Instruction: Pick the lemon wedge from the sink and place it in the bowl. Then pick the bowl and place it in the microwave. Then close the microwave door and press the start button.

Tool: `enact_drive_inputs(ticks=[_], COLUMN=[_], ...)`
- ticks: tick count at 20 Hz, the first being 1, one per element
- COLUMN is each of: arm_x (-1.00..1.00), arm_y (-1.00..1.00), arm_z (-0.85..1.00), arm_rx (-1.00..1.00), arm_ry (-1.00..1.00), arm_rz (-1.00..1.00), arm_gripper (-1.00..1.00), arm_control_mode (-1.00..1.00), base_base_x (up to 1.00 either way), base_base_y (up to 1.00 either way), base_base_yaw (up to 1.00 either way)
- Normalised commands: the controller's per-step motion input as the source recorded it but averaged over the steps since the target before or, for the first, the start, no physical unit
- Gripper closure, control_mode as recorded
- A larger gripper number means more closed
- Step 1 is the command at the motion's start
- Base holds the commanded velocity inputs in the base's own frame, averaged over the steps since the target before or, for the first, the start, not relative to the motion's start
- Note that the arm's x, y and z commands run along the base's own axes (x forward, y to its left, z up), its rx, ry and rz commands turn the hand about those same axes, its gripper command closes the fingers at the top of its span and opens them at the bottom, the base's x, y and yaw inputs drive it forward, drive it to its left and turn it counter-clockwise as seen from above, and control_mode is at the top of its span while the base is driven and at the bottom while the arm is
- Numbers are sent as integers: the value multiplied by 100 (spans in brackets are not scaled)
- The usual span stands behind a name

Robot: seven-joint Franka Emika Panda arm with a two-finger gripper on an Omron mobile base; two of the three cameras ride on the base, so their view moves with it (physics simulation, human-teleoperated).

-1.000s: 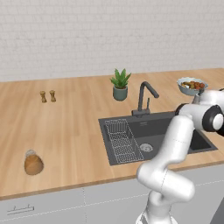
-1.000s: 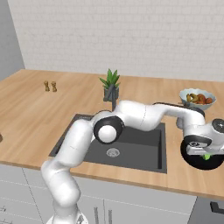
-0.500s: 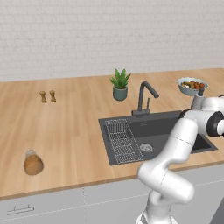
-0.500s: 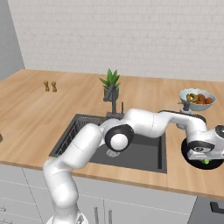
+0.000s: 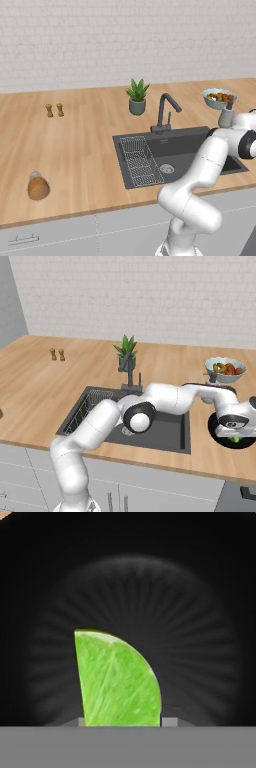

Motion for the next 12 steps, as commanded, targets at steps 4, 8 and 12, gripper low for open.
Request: enact_drive_inputs(ticks=[4,8,12], arm_x=[0,-23,-21], arm_y=[26,24,28], arm_z=[-4,32,80], arm_rx=[0,-1,-8], arm_ry=[0,0,0], arm_rz=[0,0,0], arm_gripper=[-100,-100,-100], arm_control_mode=[-100,-100,-100], base_base_x=[0,0,0], base_base_y=[0,0,0], base_base_yaw=[0,0,0])
